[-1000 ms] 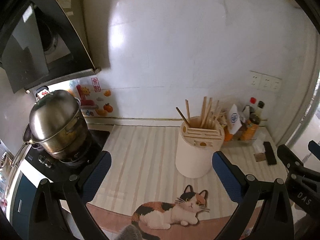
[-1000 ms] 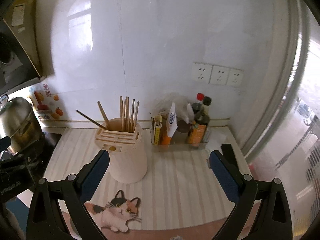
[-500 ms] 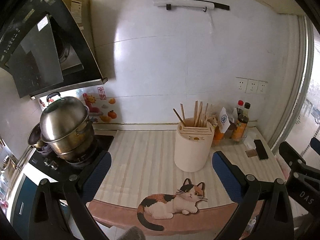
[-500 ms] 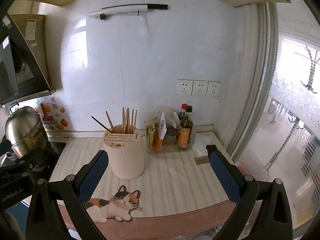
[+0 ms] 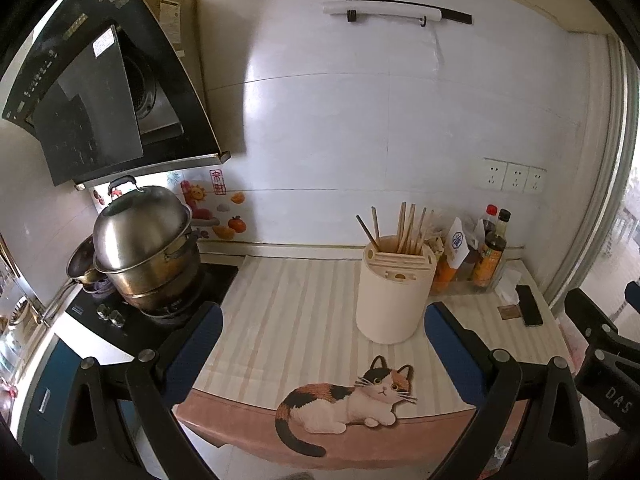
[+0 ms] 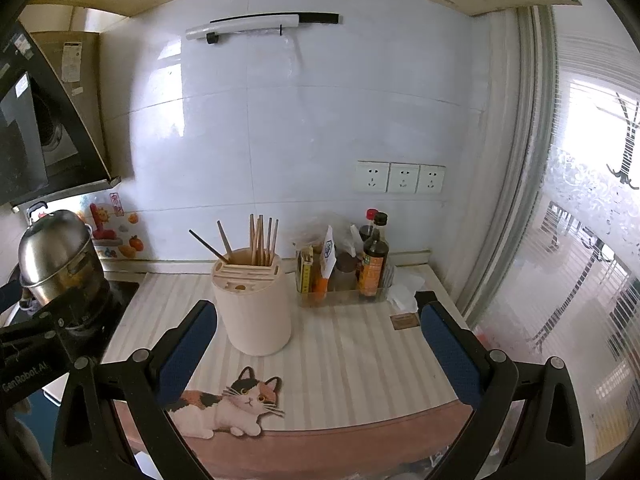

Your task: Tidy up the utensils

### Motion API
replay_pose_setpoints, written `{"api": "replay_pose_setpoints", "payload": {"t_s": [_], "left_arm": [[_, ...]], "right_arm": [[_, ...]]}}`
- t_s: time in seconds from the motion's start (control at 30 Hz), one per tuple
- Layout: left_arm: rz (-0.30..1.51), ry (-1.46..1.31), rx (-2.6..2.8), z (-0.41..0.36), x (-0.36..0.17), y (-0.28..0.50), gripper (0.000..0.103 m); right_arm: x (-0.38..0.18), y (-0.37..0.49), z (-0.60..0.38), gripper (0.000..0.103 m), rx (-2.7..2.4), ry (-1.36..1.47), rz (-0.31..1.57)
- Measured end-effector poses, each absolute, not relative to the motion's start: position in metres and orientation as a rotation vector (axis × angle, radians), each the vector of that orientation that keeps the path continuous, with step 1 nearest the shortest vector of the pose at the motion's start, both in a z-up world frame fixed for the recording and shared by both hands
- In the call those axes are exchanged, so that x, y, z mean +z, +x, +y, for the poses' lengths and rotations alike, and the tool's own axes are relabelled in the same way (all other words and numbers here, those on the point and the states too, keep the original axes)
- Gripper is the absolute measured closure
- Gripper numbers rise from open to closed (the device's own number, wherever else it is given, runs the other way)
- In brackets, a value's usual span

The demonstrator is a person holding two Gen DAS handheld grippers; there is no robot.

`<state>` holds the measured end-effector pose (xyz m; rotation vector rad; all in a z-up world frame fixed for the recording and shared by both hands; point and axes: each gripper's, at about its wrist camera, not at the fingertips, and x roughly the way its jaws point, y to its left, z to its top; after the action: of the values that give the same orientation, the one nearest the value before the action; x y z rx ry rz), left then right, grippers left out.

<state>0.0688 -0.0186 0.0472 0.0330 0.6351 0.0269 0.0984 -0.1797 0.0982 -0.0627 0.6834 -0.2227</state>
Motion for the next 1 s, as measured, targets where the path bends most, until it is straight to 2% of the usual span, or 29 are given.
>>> {"api": "replay_pose_setpoints", "payload": {"t_s": [1.0], "left_arm": [[0.636,0.045,0.05,-0.02,0.049,0.075,0.0]], "right_arm": [[0.095,0.121,-0.179,0.0,-0.171,-0.068,0.706]]}}
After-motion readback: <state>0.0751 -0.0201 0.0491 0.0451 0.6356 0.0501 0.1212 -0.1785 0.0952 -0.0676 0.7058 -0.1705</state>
